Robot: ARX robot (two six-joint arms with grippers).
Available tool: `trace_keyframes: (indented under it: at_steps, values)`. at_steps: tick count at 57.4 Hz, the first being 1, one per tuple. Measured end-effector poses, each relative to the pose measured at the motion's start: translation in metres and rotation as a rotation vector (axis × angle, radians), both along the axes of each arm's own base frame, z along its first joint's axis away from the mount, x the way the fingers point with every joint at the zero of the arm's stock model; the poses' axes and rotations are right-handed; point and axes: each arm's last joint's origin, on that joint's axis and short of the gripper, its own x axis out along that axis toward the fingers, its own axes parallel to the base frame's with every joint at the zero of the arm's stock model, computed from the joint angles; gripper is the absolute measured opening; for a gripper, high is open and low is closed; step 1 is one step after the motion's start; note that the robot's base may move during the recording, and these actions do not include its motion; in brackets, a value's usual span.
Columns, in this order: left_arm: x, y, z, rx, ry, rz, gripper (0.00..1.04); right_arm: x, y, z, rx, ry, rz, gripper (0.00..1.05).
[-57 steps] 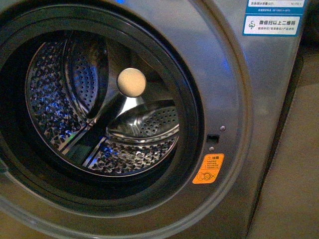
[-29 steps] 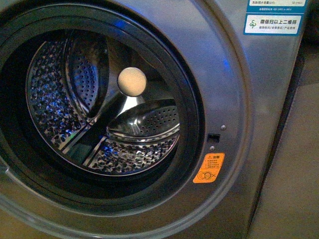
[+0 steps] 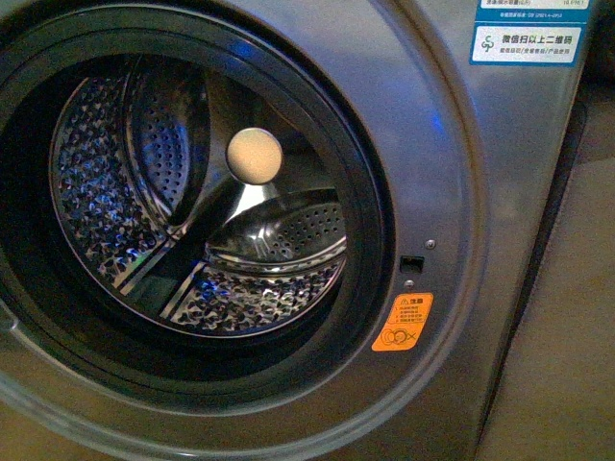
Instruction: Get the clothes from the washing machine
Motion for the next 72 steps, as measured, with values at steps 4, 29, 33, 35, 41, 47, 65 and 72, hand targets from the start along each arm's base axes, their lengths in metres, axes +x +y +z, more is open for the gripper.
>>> trace_keyframes:
  at_steps: [4,29,33,35,41,47,65,72]
  values:
    - [-0.002,0.000,-0.003,0.000,0.000,0.000,0.04,0.000,0.000,0.000,0.000,0.000,0.000,0.02]
    - [-0.010,0.000,-0.015,0.001,-0.014,0.002,0.04,0.000,0.000,0.000,0.000,0.000,0.000,0.02]
    - [-0.011,0.000,-0.014,0.001,-0.022,0.000,0.04,0.000,0.000,0.000,0.000,0.000,0.000,0.02]
    - [-0.013,0.000,-0.015,0.001,-0.018,0.001,0.04,0.000,0.000,0.000,0.000,0.000,0.000,0.02]
    - [-0.021,0.000,-0.018,0.002,-0.004,0.000,0.04,0.000,0.000,0.000,0.000,0.000,0.000,0.02]
    - [-0.022,0.000,-0.018,0.002,-0.013,0.000,0.04,0.000,0.000,0.000,0.000,0.000,0.000,0.02]
    - [-0.022,0.000,-0.018,0.001,-0.014,0.000,0.42,0.000,0.000,0.000,-0.001,0.000,0.000,0.37]
    - [-0.022,0.000,-0.018,0.001,-0.014,0.000,0.65,0.000,0.000,0.000,-0.001,0.000,0.000,0.60]
